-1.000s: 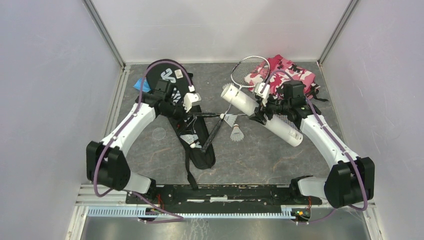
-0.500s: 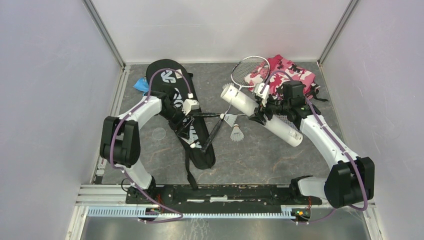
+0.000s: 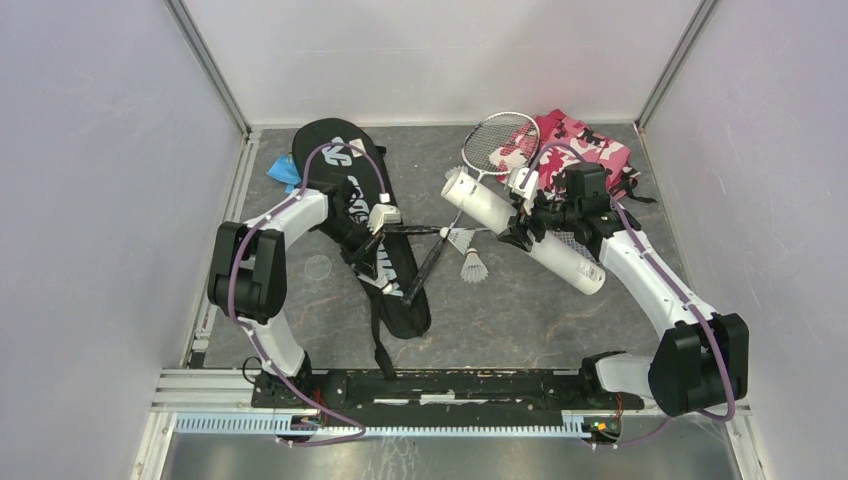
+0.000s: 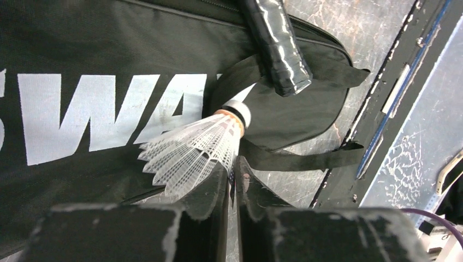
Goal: Pack up the badminton gear
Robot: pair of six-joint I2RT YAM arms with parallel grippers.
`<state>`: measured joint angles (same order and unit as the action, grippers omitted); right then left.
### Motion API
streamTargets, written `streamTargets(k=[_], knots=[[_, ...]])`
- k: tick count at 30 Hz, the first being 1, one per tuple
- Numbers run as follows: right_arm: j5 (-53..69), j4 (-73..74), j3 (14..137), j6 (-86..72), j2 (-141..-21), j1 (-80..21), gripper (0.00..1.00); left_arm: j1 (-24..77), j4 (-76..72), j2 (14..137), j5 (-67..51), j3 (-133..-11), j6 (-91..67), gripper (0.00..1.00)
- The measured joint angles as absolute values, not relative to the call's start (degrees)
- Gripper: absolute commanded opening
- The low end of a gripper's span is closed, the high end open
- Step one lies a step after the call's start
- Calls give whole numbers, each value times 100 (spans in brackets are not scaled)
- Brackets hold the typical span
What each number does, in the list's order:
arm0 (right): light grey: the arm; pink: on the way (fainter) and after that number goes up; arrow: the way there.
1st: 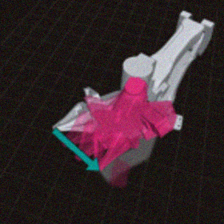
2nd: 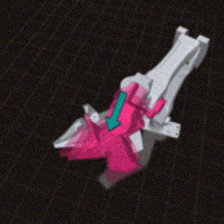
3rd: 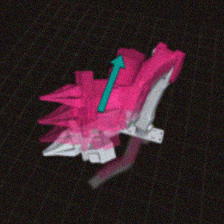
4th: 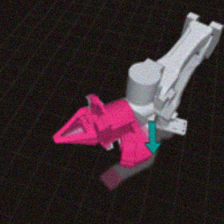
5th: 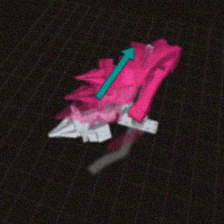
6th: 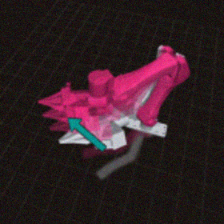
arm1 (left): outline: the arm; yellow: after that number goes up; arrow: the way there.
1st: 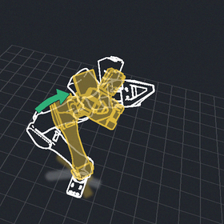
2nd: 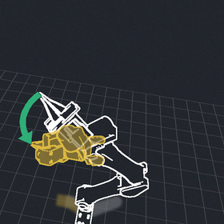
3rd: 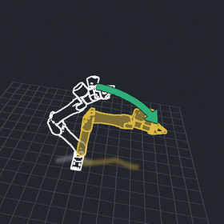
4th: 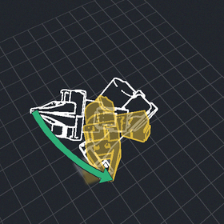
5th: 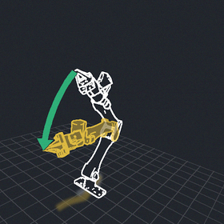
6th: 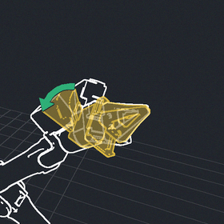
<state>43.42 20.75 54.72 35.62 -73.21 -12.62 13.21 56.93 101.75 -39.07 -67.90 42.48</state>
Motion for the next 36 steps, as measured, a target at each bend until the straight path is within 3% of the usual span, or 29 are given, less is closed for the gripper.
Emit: streamTargets(k=[5, 19, 36], knots=[[4327, 2062, 5470, 3564, -7321, -1262, 40, 1321, 5990, 10151, -4088, -7054, 4355, 6], [4414, 2141, 5448, 3736, -7321, -1262, 40, 1321, 6206, 8840, -4917, -8086, 4318, 5], [4709, 2469, 5448, 4082, -7419, -1511, 40, 1439, 3750, 8230, -5640, -8189, 2447, 5]])
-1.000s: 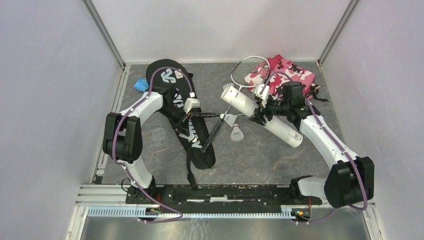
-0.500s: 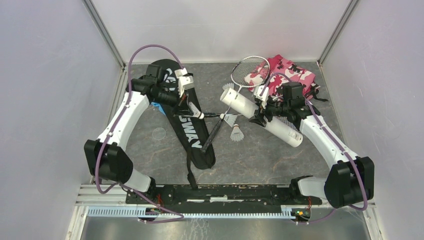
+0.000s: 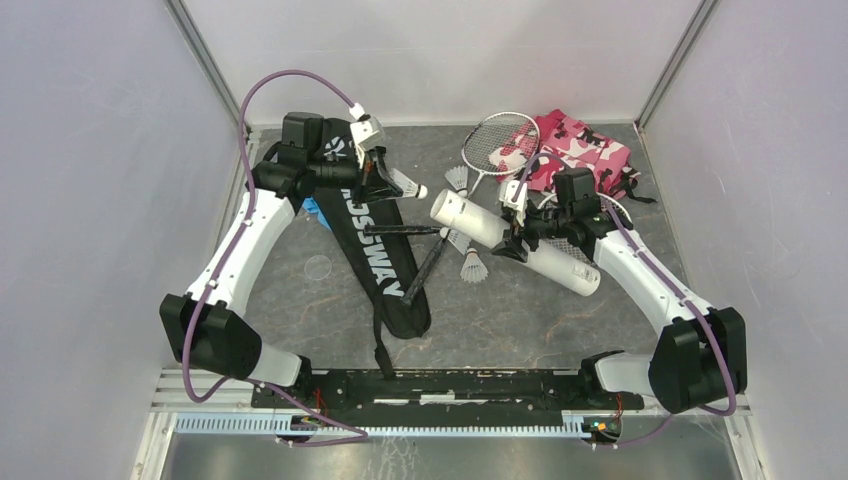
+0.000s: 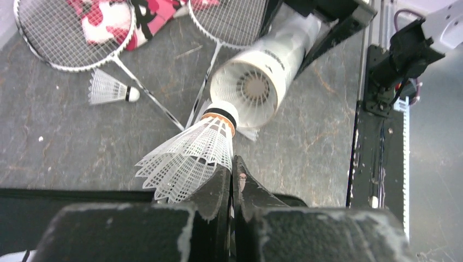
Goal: Pack up the badminton gear
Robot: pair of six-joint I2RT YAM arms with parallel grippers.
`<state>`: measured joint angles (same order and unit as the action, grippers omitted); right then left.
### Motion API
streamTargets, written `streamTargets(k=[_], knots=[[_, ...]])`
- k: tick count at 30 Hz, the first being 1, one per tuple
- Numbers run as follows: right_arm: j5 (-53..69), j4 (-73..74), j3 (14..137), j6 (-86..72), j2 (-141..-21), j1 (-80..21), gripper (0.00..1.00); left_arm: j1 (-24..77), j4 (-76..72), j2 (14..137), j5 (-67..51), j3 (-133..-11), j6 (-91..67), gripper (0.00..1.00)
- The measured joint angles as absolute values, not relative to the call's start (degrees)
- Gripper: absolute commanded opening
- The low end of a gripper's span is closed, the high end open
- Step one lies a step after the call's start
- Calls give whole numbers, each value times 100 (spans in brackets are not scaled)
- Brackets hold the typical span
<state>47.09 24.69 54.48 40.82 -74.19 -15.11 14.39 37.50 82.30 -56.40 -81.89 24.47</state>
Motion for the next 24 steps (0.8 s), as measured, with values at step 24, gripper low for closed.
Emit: streamTargets(k=[24], knots=[[4810, 2624, 5452, 4189, -7500, -1715, 40, 2126, 3151, 8235, -5553, -7870, 2047, 2]])
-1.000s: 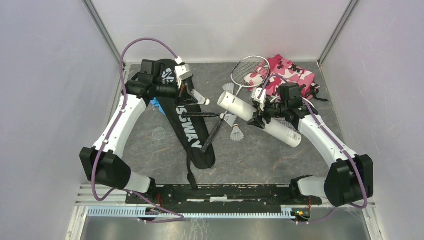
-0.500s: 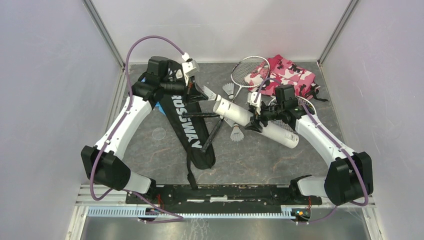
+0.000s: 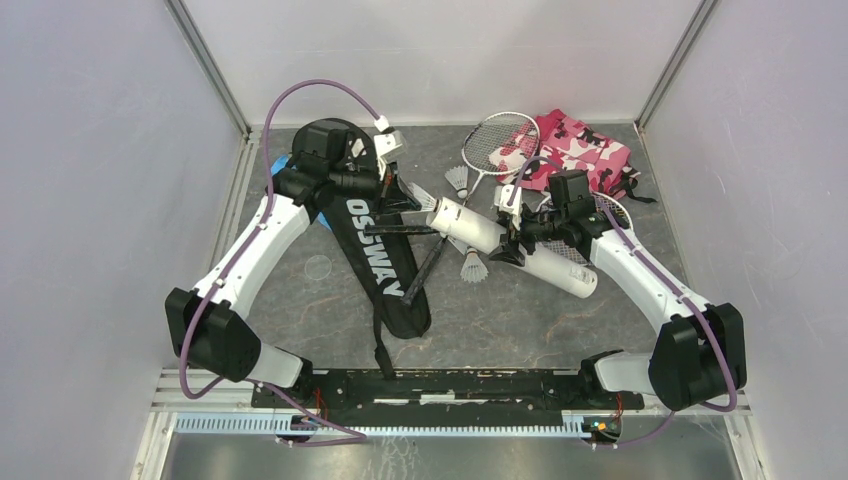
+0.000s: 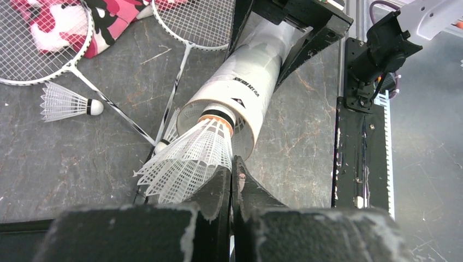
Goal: Pack up the badminton gear
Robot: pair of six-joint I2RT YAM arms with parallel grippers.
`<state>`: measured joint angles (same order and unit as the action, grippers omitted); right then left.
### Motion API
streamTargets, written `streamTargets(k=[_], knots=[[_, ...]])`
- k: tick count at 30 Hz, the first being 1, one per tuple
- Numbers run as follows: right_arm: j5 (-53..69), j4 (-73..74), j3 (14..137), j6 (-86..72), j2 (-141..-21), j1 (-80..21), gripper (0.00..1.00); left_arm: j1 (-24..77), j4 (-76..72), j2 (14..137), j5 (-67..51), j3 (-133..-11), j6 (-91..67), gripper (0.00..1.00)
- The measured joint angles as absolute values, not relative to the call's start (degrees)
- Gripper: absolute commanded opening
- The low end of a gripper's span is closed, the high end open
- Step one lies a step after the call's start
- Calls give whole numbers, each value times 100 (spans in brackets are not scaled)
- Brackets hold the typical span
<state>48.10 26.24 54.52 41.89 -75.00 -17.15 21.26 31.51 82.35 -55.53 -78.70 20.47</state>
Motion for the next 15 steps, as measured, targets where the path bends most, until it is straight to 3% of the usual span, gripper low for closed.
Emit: streamTargets(k=[7, 15], knots=[[4908, 2628, 5452, 4198, -7500, -1715, 40, 2132, 3763, 8370, -5693, -7953, 2397, 4], [4995, 2692, 5452, 4246, -7500, -1715, 40, 2408, 4174, 8626, -5778, -8014, 2687, 18]])
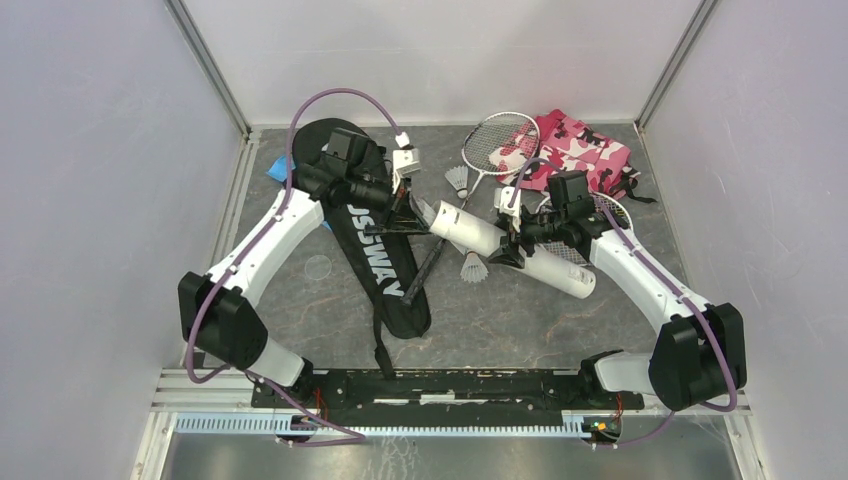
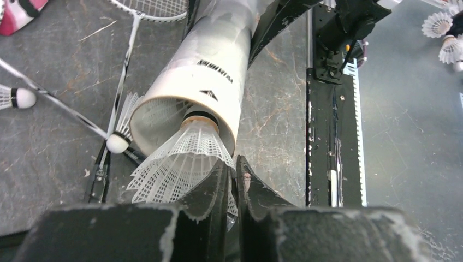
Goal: Pack up the badminton gear
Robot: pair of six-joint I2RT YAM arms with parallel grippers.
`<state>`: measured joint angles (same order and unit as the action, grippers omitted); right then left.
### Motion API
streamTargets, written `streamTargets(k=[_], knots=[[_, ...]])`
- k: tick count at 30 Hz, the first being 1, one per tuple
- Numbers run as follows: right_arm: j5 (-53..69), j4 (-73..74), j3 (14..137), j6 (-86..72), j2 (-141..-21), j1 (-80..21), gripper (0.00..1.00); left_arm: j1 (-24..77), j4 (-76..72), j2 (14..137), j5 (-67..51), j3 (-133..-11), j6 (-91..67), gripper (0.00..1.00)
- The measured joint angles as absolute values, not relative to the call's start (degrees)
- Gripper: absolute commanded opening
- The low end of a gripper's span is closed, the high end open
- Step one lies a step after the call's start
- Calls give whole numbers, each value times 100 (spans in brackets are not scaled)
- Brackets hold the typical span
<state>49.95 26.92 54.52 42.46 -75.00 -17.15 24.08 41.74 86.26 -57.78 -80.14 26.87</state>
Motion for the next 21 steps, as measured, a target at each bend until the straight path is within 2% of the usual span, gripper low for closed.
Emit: streamTargets(k=[9, 12, 21], knots=[[5076, 2755, 5452, 4316, -7500, -1737, 40, 2652, 4198, 8868, -6110, -8182, 2805, 40], [5076, 2755, 5452, 4318, -7500, -1734, 40, 2665, 4211, 8941, -6213, -8195, 2827, 52], [5081, 2749, 5452, 4289, -7500, -1737, 40, 2694, 4292, 9118, -6440, -8202, 2945, 79]])
